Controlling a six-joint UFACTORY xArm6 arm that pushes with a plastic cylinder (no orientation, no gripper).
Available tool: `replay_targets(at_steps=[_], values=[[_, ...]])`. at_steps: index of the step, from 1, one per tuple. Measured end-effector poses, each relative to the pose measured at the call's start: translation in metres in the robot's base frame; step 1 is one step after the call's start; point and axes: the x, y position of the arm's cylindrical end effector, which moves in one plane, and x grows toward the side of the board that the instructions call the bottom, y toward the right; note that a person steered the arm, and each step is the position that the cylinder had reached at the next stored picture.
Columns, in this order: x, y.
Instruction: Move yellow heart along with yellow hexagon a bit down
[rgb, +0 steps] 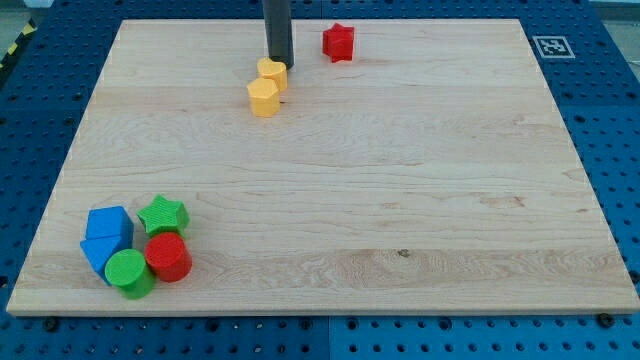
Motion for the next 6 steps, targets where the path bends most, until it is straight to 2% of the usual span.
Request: replay_targets(at_steps=[1, 3, 5, 6], values=[[0.001, 0.0], [0.03, -0.016], [0.032, -0.03], [0.052, -0.037]])
